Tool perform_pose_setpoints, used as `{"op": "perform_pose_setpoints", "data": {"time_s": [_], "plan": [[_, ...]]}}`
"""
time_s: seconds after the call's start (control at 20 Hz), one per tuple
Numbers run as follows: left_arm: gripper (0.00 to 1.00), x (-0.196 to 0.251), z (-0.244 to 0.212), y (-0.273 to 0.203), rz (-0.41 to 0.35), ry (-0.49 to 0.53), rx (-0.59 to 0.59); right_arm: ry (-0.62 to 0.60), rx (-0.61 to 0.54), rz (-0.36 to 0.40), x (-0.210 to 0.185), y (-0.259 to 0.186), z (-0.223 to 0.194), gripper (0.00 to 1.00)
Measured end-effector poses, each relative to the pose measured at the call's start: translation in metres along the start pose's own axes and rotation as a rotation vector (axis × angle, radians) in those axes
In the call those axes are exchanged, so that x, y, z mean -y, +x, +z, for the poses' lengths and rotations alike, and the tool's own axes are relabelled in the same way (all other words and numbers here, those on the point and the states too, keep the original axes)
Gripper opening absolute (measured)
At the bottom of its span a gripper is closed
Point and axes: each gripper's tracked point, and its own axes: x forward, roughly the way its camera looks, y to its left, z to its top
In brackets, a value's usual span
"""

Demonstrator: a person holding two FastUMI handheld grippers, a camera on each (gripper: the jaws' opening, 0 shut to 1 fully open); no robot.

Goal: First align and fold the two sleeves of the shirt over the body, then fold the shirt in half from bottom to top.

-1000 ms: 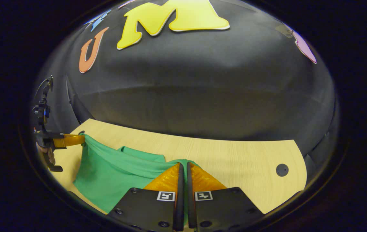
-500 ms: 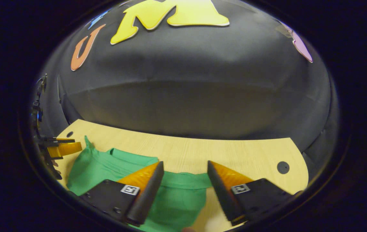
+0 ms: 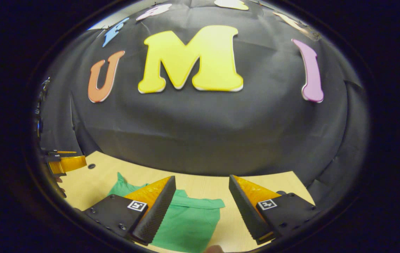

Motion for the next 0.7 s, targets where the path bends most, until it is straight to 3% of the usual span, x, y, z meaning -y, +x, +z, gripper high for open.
{"op": "perform_pose_setpoints", "data": {"time_s": [0.1,0.2,0.25,0.45,0.7], "plan": [[0.99,0.010,0.035,-0.046,0.000,0.021,0.089,-0.014,0.053,-0.016,-0.008,-0.043,0.023,0.93],[0.98,0.031,0.062,-0.096,-0.004,0.040,0.153,-0.034,0.133,-0.027,-0.021,-0.096,0.053,0.98],[0.98,0.035,0.071,-0.114,0.006,0.050,0.173,-0.051,0.168,-0.034,-0.024,-0.112,0.062,0.93],[1.00,0.052,0.105,-0.194,0.056,0.073,0.281,-0.068,0.291,-0.030,-0.055,-0.209,0.103,0.93],[0.98,0.074,0.109,-0.260,0.041,0.072,0.325,0.006,0.345,-0.055,-0.069,-0.282,0.112,0.93]]}}
